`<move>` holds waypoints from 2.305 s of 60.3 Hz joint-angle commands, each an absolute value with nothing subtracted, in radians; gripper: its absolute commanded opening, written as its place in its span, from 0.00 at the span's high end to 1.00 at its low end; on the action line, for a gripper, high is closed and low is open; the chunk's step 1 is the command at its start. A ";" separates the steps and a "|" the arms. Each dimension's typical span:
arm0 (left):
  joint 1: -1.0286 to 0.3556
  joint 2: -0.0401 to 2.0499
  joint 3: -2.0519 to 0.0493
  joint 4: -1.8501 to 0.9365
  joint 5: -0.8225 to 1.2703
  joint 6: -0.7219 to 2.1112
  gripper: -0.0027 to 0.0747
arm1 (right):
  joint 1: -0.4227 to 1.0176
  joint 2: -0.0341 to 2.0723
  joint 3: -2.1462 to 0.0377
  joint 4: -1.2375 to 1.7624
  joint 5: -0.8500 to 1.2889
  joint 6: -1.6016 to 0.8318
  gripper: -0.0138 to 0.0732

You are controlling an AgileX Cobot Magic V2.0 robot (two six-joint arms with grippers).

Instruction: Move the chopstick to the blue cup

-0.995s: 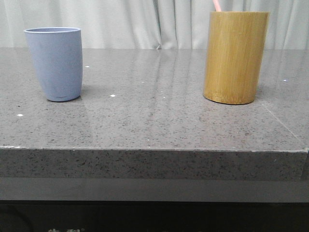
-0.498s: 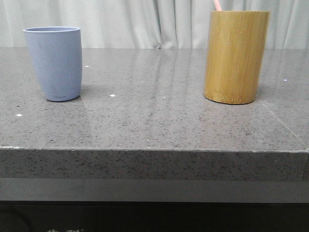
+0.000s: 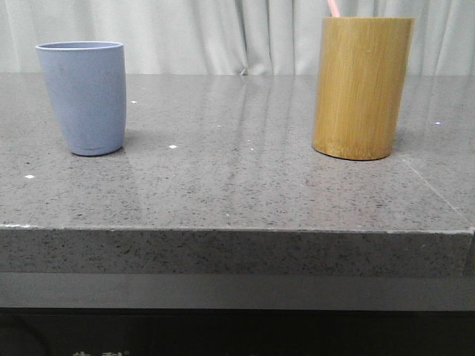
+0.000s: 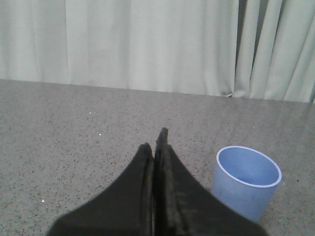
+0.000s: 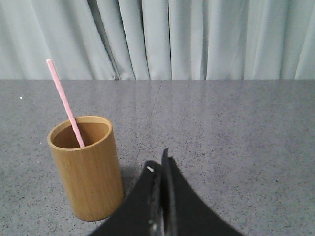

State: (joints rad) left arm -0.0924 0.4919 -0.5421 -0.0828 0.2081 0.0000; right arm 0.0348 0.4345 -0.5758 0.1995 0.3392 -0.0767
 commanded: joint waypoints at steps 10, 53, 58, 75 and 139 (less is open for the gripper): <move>-0.091 0.535 -0.583 -0.085 0.133 -0.010 0.78 | 0.037 0.465 -0.615 0.198 0.272 -0.083 0.76; -0.095 0.632 -0.686 -0.095 0.304 0.026 0.11 | 0.037 0.465 -0.615 0.198 0.318 -0.083 0.15; -0.105 0.710 -0.778 -0.095 0.392 0.067 0.11 | 0.037 0.465 -0.615 0.198 0.318 -0.083 0.15; -0.256 1.028 -1.129 -0.089 0.664 0.124 0.13 | 0.037 0.465 -0.615 0.198 0.318 -0.083 0.15; -0.480 1.708 -1.636 -0.085 1.108 0.124 0.49 | 0.037 0.465 -0.615 0.198 0.319 -0.083 0.15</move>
